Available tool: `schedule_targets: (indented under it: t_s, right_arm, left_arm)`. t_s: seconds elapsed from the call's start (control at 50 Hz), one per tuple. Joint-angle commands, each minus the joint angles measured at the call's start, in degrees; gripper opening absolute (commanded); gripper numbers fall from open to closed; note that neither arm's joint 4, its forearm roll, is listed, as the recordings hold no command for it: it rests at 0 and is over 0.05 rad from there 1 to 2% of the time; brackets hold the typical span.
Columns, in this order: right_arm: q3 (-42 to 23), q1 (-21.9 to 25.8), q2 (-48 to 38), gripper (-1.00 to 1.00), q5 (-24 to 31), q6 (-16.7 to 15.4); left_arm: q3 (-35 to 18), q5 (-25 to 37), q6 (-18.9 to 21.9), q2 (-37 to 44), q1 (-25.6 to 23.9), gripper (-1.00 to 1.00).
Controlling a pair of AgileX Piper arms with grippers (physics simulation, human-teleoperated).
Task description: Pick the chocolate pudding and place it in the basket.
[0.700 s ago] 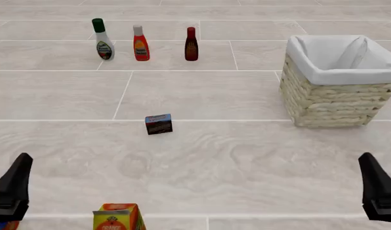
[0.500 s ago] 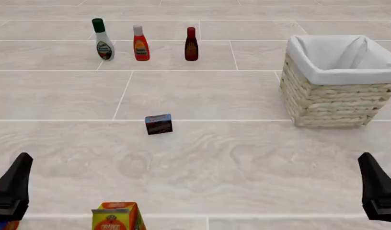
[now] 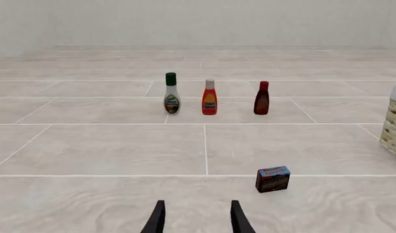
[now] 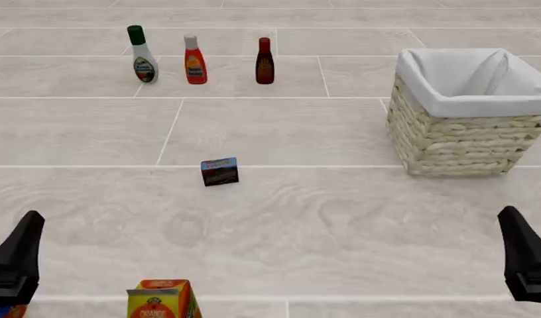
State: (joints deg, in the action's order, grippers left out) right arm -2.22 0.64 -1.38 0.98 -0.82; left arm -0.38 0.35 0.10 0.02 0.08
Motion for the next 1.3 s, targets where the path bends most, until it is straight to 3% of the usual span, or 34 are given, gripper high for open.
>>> schedule_targets:
  t_s: [0.02,0.24,0.28,0.38,0.52,0.66,0.72,0.98,1.06,1.3]
  right_arm:
    - [-7.04,2.88,-3.96,1.00,1.81,-2.24]
    - [-24.50,10.48,-17.37,1.00,7.47,-9.67]
    - [-27.31,11.53,-20.13,1.00,8.66,-12.96]
    - [-33.46,14.30,-24.88,1.00,11.70,-14.53]
    - [-42.89,17.60,-33.09,1.00,16.68,-19.94]
    - [-50.75,22.17,-39.36,1.00,21.31,-20.87]
    - [-53.87,22.56,-43.47,1.00,23.18,-23.91]
    - [-65.96,26.84,-53.56,1.00,31.20,-27.90]
    - [-72.77,29.05,-59.29,1.00,37.26,-31.43]
    - [-86.38,32.02,-70.07,1.00,44.37,-33.85]
  left_arm:
    - [-0.57,0.55,0.02,0.01,-0.08,1.00]
    - [-0.50,0.12,0.24,0.00,-0.10,1.00]
    - [-0.46,0.49,-0.01,0.01,-0.08,1.00]
    - [-0.44,0.27,0.13,0.01,-0.09,1.00]
    - [-0.36,0.19,0.14,0.01,-0.09,1.00]
    - [-0.28,-0.12,0.29,0.00,-0.10,1.00]
    - [-0.24,-0.03,0.21,0.01,-0.10,1.00]
    - [-0.26,0.01,0.20,0.01,-0.09,1.00]
    - [-0.20,-0.11,0.25,0.01,-0.10,1.00]
    - [-0.15,-0.01,0.17,0.01,-0.10,1.00]
